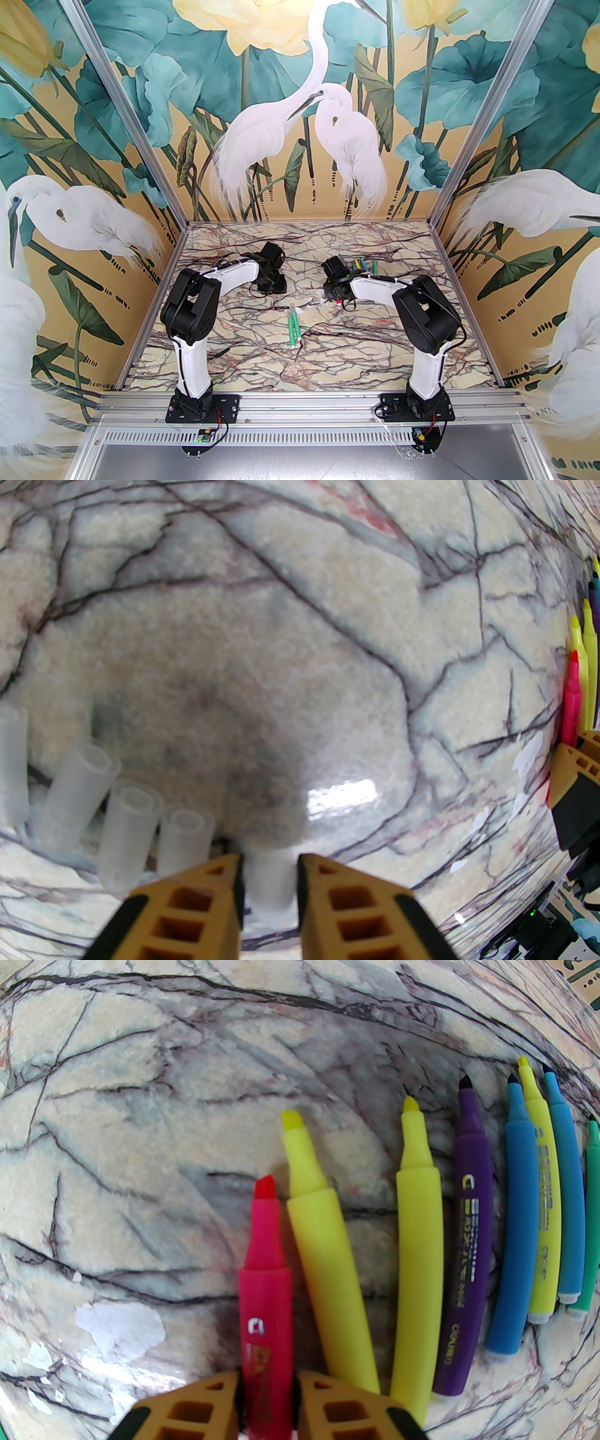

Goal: Open the pen caps

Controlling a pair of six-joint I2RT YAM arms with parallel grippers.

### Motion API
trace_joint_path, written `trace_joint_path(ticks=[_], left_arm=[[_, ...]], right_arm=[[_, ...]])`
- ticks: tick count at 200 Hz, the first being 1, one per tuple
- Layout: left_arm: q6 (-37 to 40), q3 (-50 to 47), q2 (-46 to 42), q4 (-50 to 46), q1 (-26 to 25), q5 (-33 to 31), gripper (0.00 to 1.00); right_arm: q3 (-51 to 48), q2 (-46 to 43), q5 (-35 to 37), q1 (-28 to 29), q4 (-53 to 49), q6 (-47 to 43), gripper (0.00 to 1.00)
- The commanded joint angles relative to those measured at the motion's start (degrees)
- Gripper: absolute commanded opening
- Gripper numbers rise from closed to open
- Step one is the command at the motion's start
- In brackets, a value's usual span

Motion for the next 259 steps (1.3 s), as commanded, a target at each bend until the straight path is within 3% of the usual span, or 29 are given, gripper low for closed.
trace_joint_path(ticks=[1,61,145,202,259], left_arm=[[0.98,1.36,0.34,-1.37,-0.43,-0.85,0.27],[1.45,0.23,-2.61,-0.47,-0.43,-0.78,0.28],[2.28,-6.35,-12.55,5.67,-0.26,0.88,0.42],[2.85,-16.38,-21.3,14.36,1.5,0.91,0.65],[0.96,-27.53,-31.03,22.68,6.04,2.12,0.75]], right_arm=[[0.55,-0.93,0.95,-0.02,-1.51,-0.14,0.27],[-0.45,-4.99,0.3,0.36,-1.93,-0.55,0.32],[-1.2,-11.67,-5.06,4.28,-3.19,-1.53,0.39],[-3.05,-12.04,-10.1,9.32,-1.17,0.19,0.42],[-5.05,-10.47,-14.58,13.57,1.53,2.66,0.43]])
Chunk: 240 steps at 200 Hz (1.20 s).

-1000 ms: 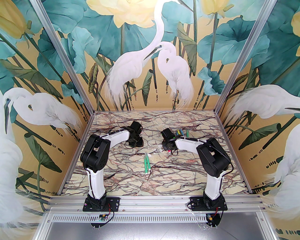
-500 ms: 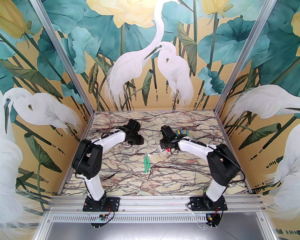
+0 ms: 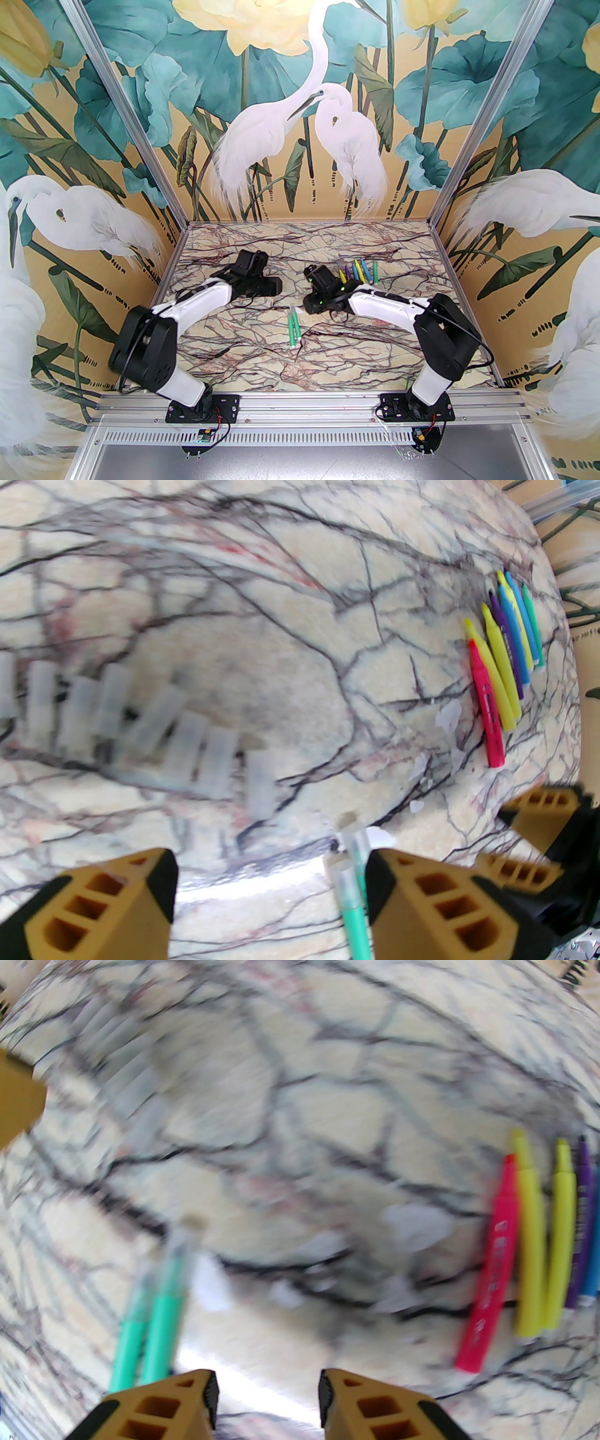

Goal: Open the pen caps

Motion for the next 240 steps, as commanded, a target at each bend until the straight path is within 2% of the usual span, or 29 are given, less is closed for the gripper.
trace_joint_path(ticks=[1,33,120,201,240], left_arm=[[-1.2,-3.65,-3.87,5.95,1.84,1.57,0.75],[-2.36,-8.76,-8.21,11.03,3.66,1.38,0.81],[-1.57,-11.77,-10.95,12.14,6.27,1.31,0.81],[-0.82,-13.01,-10.74,13.31,6.52,1.67,0.82],[-0.71,-13.09,-10.32,13.53,6.65,1.92,0.82]], right_arm=[[-1.34,0.68,-3.31,0.9,2.08,2.05,0.43],[-0.06,3.32,-5.24,2.39,2.15,1.45,0.43],[5.22,9.61,-6.62,6.13,-1.7,0.47,0.45],[9.33,13.43,1.19,7.02,-7.71,0.75,0.42],[11.97,15.49,4.78,7.28,-10.78,0.61,0.33]])
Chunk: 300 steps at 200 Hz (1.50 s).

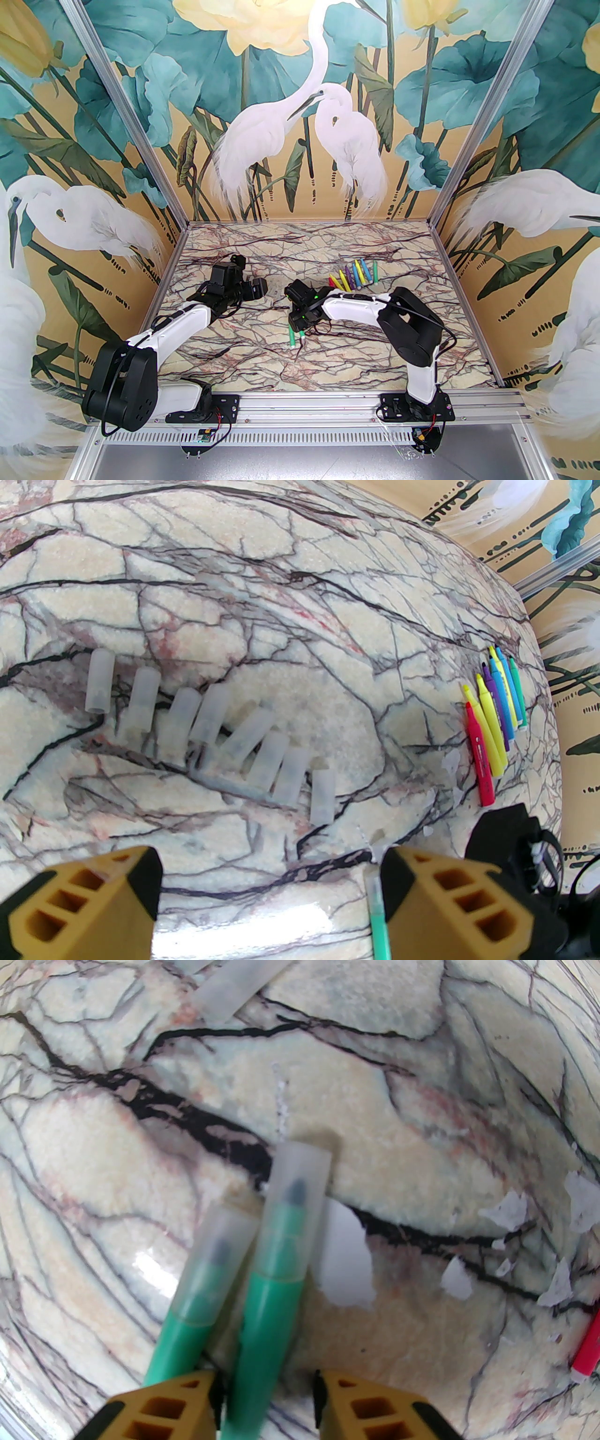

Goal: Open the pen caps

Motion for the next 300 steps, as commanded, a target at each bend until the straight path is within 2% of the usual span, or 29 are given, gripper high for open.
trace_joint_path(ticks=[1,85,124,166,192,264,300], left_arm=[[0.57,-0.83,-0.39,1.35,0.62,1.27,0.82],[-0.06,-0.83,0.25,2.06,0.59,2.32,0.82],[-0.49,-0.74,0.46,2.24,0.59,3.29,0.81],[-0.24,-0.74,0.4,2.14,0.66,4.63,0.81],[-0.39,-0.74,1.21,3.17,0.6,8.54,0.81],[-2.08,-0.08,3.88,7.23,0.22,21.38,0.74],[-2.86,1.43,6.12,9.0,-2.77,26.21,0.73]], right_arm=[[2.65,2.13,4.23,0.51,-3.42,-0.13,0.33],[5.54,4.82,7.15,1.69,-5.84,-1.12,0.31],[5.77,6.3,7.32,1.65,-5.3,-0.64,0.26],[3.14,3.75,6.65,1.14,-2.62,-0.07,0.17],[0.46,1.12,5.14,-0.58,-0.36,0.01,0.14],[-10.35,-11.9,-5.72,-8.3,10.81,-0.96,0.09],[-15.43,-17.59,-11.24,-12.32,16.35,-0.19,0.08]])
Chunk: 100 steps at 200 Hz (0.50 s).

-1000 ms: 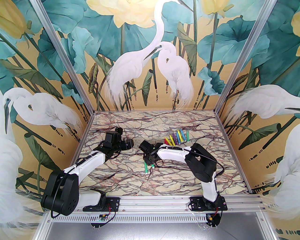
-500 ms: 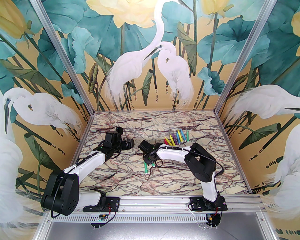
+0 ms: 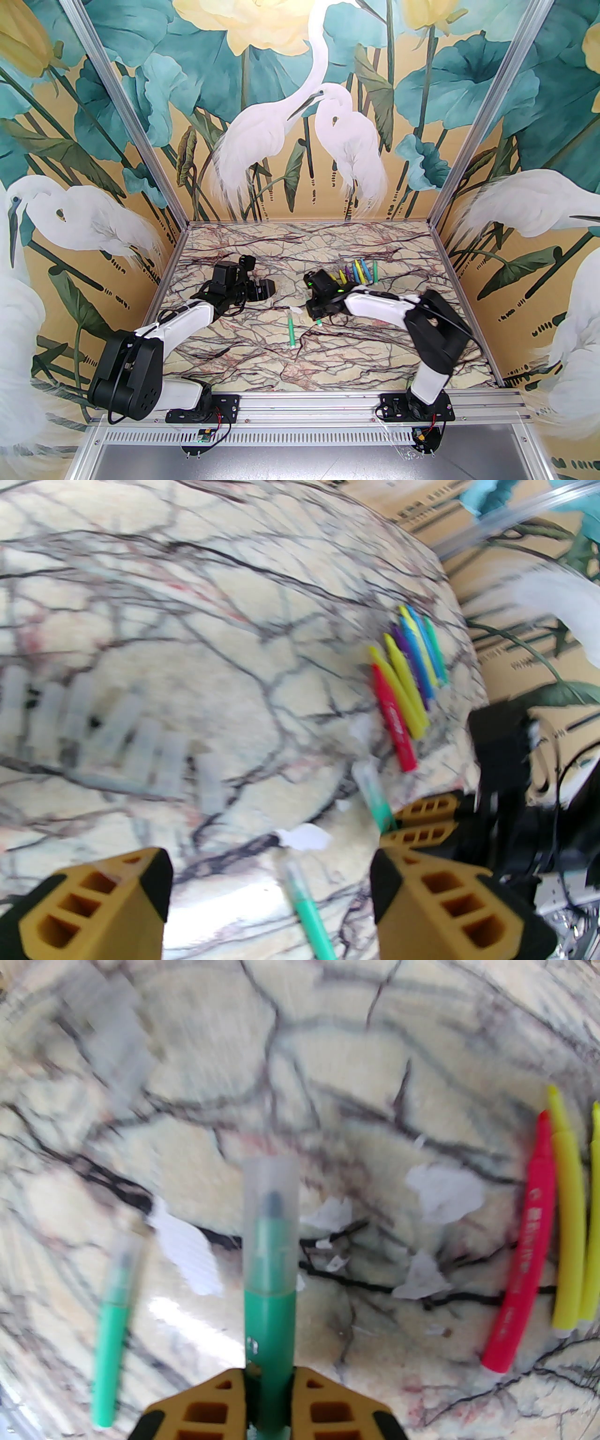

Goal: Open the pen caps

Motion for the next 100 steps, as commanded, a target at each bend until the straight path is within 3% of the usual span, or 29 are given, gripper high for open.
trace_joint_path(ticks=[1,57,100], left_arm=[[-1.18,1.75,1.99,2.88,-2.21,6.33,0.73],[-10.57,4.08,8.52,13.96,-7.59,8.95,0.73],[-12.16,6.24,12.09,16.49,-10.41,9.27,0.73]], right_arm=[[-2.72,-3.51,-5.46,-1.94,5.99,0.48,0.08],[-4.36,-6.13,-6.35,-3.15,7.67,0.68,0.07],[-4.67,-6.41,-6.91,-3.13,8.28,0.67,0.07]])
